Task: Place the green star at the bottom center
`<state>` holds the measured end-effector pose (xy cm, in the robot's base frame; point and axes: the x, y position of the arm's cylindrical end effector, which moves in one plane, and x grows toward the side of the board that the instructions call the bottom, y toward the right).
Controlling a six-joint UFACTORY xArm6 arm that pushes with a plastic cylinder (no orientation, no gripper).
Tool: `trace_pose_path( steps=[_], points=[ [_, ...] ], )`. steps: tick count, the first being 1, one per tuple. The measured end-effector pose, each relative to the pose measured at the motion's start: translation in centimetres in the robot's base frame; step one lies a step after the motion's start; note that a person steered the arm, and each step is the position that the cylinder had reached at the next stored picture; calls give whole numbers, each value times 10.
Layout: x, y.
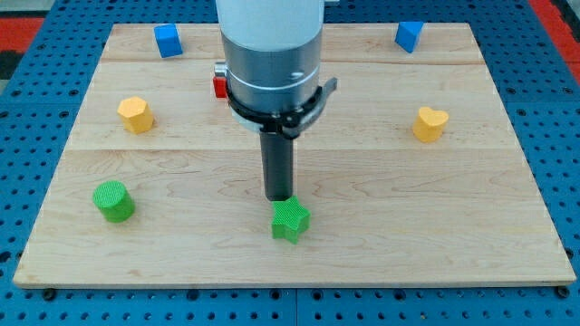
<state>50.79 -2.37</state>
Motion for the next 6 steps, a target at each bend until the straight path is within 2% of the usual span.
trace_pose_path(
  steps=[1,5,6],
  points=[
    [-20,-42],
    [-121,-110],
    [-151,-144]
  ],
)
